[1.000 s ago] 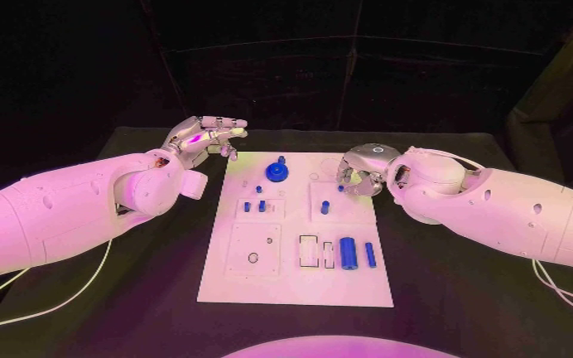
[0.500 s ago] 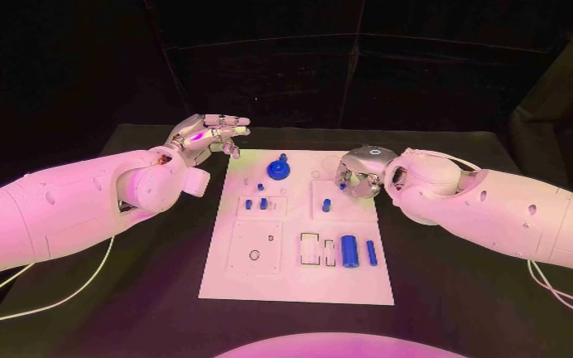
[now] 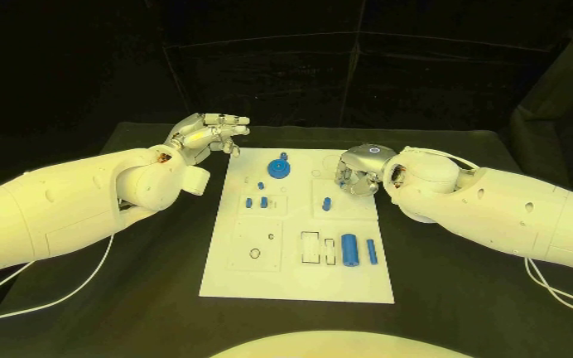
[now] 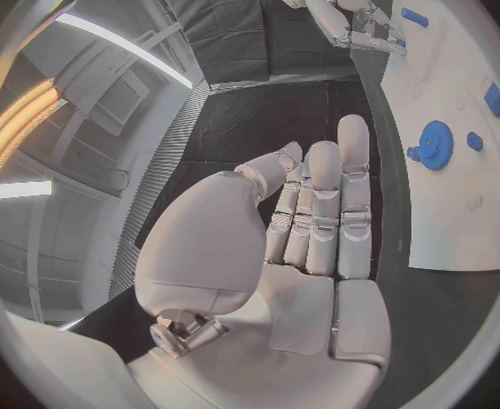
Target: Assemble the parts on the task board
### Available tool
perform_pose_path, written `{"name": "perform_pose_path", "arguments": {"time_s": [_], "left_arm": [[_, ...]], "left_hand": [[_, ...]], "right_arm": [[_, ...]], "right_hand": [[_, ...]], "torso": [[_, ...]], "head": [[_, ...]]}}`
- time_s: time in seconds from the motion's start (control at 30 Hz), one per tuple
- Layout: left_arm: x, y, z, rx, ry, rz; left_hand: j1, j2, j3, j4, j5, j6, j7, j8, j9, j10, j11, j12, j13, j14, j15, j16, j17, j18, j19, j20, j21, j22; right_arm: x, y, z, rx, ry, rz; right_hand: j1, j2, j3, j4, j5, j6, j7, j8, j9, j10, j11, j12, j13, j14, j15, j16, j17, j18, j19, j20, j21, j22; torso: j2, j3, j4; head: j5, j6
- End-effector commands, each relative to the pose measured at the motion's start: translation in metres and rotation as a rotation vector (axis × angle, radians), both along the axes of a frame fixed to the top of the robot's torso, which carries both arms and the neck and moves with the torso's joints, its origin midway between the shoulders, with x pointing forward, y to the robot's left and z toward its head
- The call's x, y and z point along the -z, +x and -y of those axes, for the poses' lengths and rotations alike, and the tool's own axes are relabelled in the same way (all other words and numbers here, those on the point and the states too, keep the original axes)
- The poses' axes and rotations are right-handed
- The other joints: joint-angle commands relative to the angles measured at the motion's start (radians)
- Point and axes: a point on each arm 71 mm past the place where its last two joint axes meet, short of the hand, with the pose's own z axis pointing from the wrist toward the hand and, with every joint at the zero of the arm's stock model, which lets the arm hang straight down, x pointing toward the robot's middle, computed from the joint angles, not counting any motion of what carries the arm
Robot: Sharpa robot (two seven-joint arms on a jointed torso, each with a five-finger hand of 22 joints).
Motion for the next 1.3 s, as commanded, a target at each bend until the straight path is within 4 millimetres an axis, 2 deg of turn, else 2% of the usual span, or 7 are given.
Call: {"name": "perform_pose_path", "arguments": {"time_s": [0.03,0.3,0.67,0.87,1.03,1.2,1.3], "left_arm": [[-0.002,0.0,-0.003,-0.011,-0.002,0.0],[-0.003,-0.001,-0.012,-0.044,0.008,0.011],[-0.005,-0.001,-0.023,-0.079,0.018,0.026],[-0.005,-0.001,-0.025,-0.091,0.02,0.037],[-0.006,-0.001,-0.026,-0.097,0.021,0.042],[-0.006,-0.001,-0.024,-0.091,0.018,0.042],[-0.006,0.0,-0.021,-0.085,0.016,0.041]], "left_hand": [[0.01,0.0,0.002,-0.008,-0.001,0.001,0.007,0.004,-0.001,-0.008,-0.001,0.006,0.0,-0.005,0.003,0.0,-0.001,0.018,-0.001,0.002,-0.001,0.002],[0.01,0.0,0.002,-0.01,-0.001,0.0,0.007,0.005,-0.001,-0.009,-0.001,0.007,0.0,-0.005,0.003,0.001,-0.002,0.018,0.0,0.002,0.0,0.003],[0.008,0.0,0.001,-0.01,-0.001,0.001,0.008,0.006,-0.001,-0.008,0.0,0.009,0.0,-0.005,0.004,0.002,-0.002,0.017,0.0,0.003,0.001,0.003],[-0.004,0.0,-0.004,-0.004,-0.001,0.001,0.008,0.009,0.0,-0.009,0.0,0.014,0.001,-0.006,0.006,0.004,-0.004,0.017,-0.002,0.004,0.002,0.004],[-0.006,0.001,-0.005,-0.003,-0.001,0.001,0.008,0.01,0.0,-0.01,0.0,0.015,0.001,-0.006,0.006,0.004,-0.005,0.017,-0.002,0.005,0.002,0.004],[-0.006,0.001,-0.005,-0.003,-0.001,0.001,0.008,0.01,0.0,-0.01,0.0,0.015,0.001,-0.006,0.006,0.004,-0.005,0.017,-0.002,0.005,0.002,0.004],[-0.006,0.001,-0.005,-0.003,-0.001,0.001,0.008,0.01,0.0,-0.01,0.0,0.015,0.001,-0.006,0.006,0.004,-0.005,0.017,-0.002,0.005,0.002,0.004]], "right_arm": [[0.006,-0.001,0.002,0.01,-0.019,-0.021],[0.002,-0.006,-0.004,-0.012,0.016,0.009],[-0.013,-0.017,0.001,-0.002,0.13,0.082],[-0.025,-0.032,-0.002,-0.045,0.204,0.111],[-0.037,-0.048,-0.011,-0.104,0.27,0.137],[-0.043,-0.058,-0.024,-0.154,0.322,0.133],[-0.045,-0.063,-0.039,-0.193,0.357,0.115]], "right_hand": [[-0.001,0.007,0.019,-0.006,-0.004,0.01,0.0,0.005,0.001,0.009,0.0,0.005,0.001,0.012,-0.007,0.009,0.005,-0.018,0.005,-0.002,0.009,0.007],[-0.007,0.003,0.036,-0.011,-0.007,0.014,0.0,0.004,0.001,0.011,0.0,0.005,0.0,0.012,-0.007,0.014,0.007,-0.02,0.007,-0.003,0.013,0.014],[-0.025,-0.005,0.057,-0.01,-0.015,0.016,0.001,0.0,0.0,0.011,0.0,0.002,0.0,0.01,-0.006,0.017,0.005,-0.019,0.004,-0.002,0.015,0.014],[-0.026,-0.008,0.064,-0.013,-0.015,0.016,0.0,-0.002,-0.001,0.01,0.0,0.001,-0.001,0.009,-0.006,0.018,0.004,-0.019,0.004,-0.002,0.016,0.015],[-0.025,-0.013,0.075,-0.018,-0.009,0.017,0.001,-0.003,-0.001,0.011,0.0,0.001,-0.001,0.008,-0.006,0.02,0.004,-0.019,0.004,-0.002,0.017,0.016],[-0.024,-0.016,0.084,-0.023,-0.004,0.018,0.002,-0.003,-0.001,0.011,0.001,0.001,0.0,0.008,-0.006,0.021,0.004,-0.02,0.004,-0.002,0.019,0.018],[-0.023,-0.017,0.087,-0.025,-0.002,0.018,0.002,-0.004,-0.001,0.012,0.001,0.001,0.0,0.008,-0.006,0.021,0.003,-0.02,0.004,-0.002,0.019,0.018]], "torso": [[0.0,-0.0001,-0.0001],[0.0,0.0007,-0.0023],[-0.003,-0.0001,-0.0006],[0.0,-0.0003,0.0015],[-0.003,-0.0011,-0.0006],[-0.001,-0.0019,0.002],[-0.001,-0.0034,0.0022]], "head": [[0.003,0.0],[0.003,-0.002],[0.001,0.002],[0.002,-0.001],[0.011,-0.006],[0.017,-0.006],[0.028,-0.011]]}}
